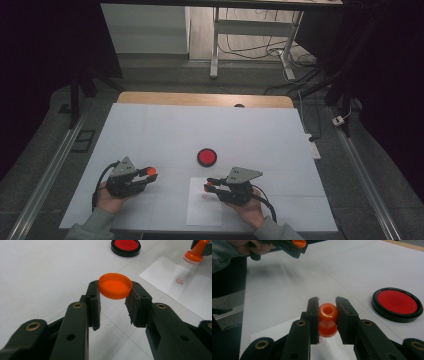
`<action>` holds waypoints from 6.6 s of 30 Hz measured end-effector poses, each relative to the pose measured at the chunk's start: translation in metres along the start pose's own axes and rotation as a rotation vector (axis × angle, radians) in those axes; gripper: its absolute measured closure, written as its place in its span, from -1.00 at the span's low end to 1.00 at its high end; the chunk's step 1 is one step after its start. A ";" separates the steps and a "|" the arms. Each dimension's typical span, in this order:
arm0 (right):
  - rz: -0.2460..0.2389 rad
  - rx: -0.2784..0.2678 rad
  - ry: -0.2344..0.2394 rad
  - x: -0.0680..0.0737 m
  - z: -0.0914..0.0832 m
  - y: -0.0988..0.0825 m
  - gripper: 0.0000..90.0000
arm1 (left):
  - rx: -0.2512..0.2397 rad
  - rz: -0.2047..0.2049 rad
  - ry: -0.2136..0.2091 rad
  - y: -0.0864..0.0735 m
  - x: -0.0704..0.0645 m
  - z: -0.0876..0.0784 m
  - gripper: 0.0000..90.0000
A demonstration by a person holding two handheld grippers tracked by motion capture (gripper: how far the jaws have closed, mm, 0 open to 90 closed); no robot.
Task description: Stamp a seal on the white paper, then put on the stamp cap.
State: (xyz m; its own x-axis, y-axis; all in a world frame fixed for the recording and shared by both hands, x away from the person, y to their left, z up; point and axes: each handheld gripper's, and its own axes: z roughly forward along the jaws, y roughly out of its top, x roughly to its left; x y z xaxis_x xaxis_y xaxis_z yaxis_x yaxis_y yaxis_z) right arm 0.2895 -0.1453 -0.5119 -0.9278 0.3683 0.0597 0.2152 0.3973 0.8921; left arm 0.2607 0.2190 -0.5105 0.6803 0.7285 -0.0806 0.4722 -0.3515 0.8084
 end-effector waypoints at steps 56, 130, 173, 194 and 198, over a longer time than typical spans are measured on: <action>0.082 -0.148 -0.062 -0.024 -0.040 0.029 0.61 | 0.003 0.022 -0.028 0.004 -0.007 0.005 0.44; 0.079 -0.192 -0.057 -0.024 -0.044 0.032 0.61 | -0.004 0.184 -0.182 0.065 -0.063 0.063 0.43; 0.074 -0.176 -0.029 -0.020 -0.037 0.031 0.61 | 0.034 0.221 -0.229 0.075 -0.084 0.099 0.43; 0.072 -0.158 -0.012 -0.018 -0.031 0.029 0.61 | 0.025 0.241 -0.248 0.081 -0.094 0.102 0.43; 0.074 -0.154 -0.010 -0.017 -0.030 0.028 0.61 | 0.028 0.247 -0.249 0.081 -0.095 0.102 0.43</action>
State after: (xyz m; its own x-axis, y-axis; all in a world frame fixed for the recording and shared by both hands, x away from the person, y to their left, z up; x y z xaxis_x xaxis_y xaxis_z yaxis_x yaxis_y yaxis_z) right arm 0.3025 -0.1655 -0.4744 -0.9077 0.4008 0.1238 0.2328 0.2357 0.9435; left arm 0.2917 0.0614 -0.4969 0.8902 0.4546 -0.0276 0.2893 -0.5176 0.8052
